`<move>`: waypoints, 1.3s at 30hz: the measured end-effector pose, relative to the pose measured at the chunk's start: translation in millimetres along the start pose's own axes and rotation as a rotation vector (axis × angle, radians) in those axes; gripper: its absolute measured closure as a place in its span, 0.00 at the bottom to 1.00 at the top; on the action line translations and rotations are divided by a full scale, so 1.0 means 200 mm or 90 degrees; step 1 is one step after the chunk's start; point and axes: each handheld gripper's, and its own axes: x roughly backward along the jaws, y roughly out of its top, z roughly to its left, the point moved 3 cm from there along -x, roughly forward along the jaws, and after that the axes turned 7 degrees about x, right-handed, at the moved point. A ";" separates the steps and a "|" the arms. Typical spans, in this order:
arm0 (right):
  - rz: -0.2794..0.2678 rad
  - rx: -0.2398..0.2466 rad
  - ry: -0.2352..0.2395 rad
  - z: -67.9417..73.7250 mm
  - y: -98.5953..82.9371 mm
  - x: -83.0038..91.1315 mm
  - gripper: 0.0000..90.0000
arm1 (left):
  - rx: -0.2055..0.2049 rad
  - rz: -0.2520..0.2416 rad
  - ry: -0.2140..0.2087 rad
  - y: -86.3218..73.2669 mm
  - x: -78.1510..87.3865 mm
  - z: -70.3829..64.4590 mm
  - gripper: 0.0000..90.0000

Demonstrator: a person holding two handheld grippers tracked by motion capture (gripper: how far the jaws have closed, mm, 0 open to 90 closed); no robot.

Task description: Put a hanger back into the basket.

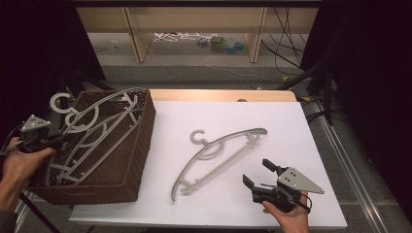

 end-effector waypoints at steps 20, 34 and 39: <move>-0.001 -0.002 -0.002 0.00 0.00 0.00 0.18 | -0.035 0.067 0.004 -0.04 -0.11 -0.06 0.90; 0.008 0.005 -0.007 -0.02 0.00 0.01 0.18 | -0.029 0.129 -0.007 -0.11 -0.20 -0.11 0.89; 0.001 -0.002 -0.009 -0.02 0.00 0.01 0.18 | -0.035 0.147 -0.003 -0.13 -0.23 -0.11 0.89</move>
